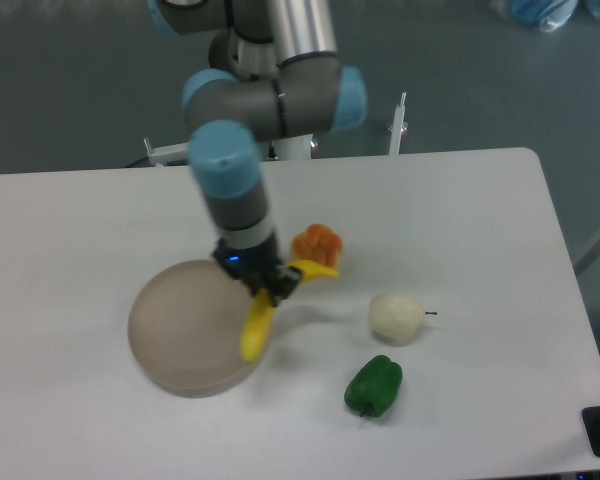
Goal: Pick up the banana from the plate
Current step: 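Carry the held banana away from the plate toward the white pear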
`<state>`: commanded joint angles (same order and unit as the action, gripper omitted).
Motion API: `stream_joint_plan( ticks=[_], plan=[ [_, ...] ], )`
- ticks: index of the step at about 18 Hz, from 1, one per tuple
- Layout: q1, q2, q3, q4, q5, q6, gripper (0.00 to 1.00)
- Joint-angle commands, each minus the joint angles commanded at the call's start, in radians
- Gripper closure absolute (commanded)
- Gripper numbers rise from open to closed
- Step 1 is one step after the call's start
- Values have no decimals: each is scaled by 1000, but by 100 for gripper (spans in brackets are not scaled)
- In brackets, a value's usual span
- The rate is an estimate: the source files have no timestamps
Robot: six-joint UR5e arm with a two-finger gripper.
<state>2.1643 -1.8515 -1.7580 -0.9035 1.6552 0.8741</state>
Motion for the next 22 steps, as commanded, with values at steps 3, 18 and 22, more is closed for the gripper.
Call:
stream_joint_plan(
  ticks=[3,18,22],
  plan=[
    [69,2,23,-2,-2,66,93],
    [166,-43,149,-3,-5,200,93],
    [170,-45,149,-3,-2,200,93]
  ],
)
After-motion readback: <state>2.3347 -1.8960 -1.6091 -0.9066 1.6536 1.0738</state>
